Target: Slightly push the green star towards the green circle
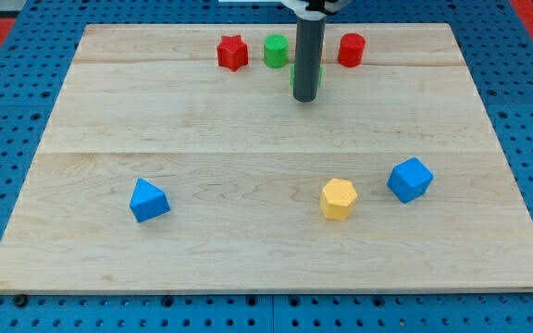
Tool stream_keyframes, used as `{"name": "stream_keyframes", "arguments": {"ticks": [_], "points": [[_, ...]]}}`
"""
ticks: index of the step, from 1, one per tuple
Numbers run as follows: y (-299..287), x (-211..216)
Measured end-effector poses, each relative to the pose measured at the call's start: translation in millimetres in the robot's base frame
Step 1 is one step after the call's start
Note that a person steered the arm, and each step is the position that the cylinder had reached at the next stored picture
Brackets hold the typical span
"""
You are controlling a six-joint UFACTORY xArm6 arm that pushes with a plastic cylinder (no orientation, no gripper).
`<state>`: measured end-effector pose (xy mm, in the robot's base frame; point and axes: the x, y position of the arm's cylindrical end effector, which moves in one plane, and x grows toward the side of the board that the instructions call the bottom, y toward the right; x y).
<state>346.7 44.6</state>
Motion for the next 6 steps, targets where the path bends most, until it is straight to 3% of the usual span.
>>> {"name": "stream_keyframes", "arguments": {"ticks": [1,2,3,4,6], "points": [[-33.3,14.4],[-57.5,66.0],[-57.5,86.5],[-43.9,95.0],[28.9,62.0]]}}
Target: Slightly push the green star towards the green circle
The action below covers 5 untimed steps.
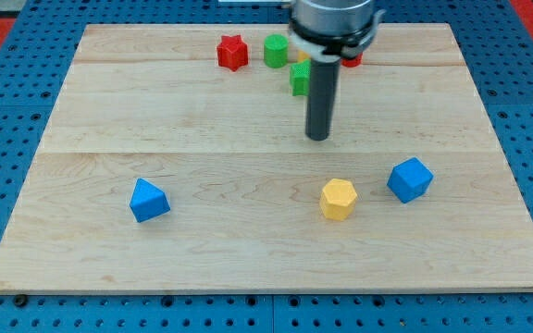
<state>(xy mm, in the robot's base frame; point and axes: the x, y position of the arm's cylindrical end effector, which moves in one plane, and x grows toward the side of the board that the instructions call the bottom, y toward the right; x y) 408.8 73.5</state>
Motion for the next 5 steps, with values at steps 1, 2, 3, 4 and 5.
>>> {"name": "stream_keyframes", "arguments": {"ticks": [1,2,3,4,5], "points": [[23.2,-25.1],[31.2,-55.5],[37.1,-74.7],[37.4,-83.7],[37.4,-93.2]]}}
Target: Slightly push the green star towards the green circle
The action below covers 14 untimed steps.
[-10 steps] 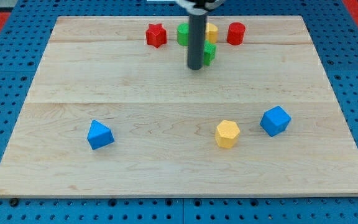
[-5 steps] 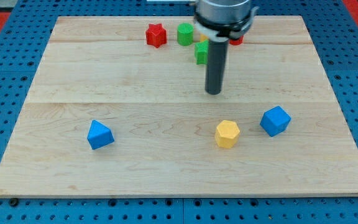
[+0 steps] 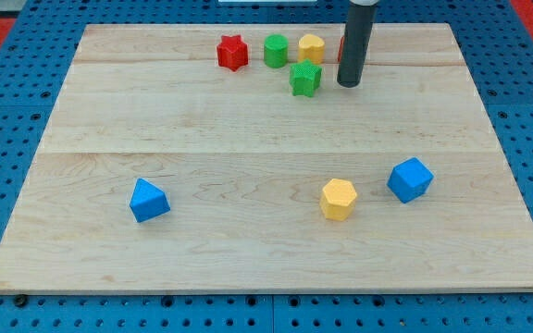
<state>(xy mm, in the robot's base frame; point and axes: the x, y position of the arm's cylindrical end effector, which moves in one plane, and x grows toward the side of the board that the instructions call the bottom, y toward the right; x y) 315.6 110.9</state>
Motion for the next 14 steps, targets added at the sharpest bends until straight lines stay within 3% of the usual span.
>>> {"name": "stream_keyframes", "arguments": {"ticks": [3,4,5,8,14], "points": [[-3.6,-15.4],[-5.7,18.5],[-13.7,23.9],[-16.9,-4.9],[-28.8,-5.7]]}}
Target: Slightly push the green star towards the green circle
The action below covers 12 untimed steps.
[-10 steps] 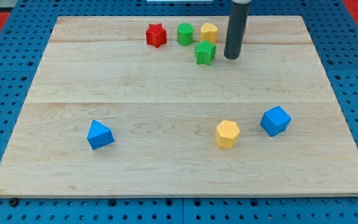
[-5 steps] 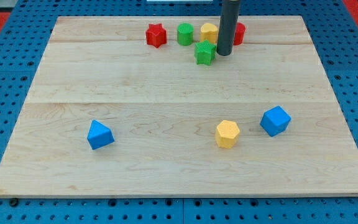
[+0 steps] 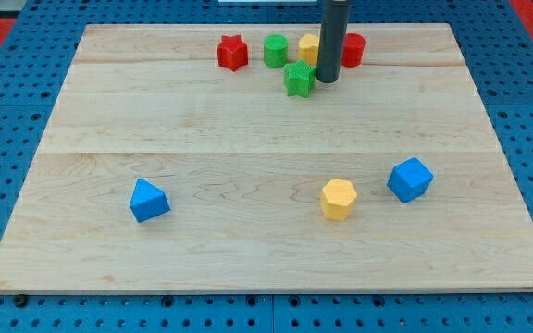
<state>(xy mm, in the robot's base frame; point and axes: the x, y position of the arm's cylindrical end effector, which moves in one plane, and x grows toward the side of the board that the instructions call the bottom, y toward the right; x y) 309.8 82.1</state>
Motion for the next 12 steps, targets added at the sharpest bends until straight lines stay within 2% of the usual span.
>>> {"name": "stream_keyframes", "arguments": {"ticks": [12], "points": [[-11.7,10.1]]}}
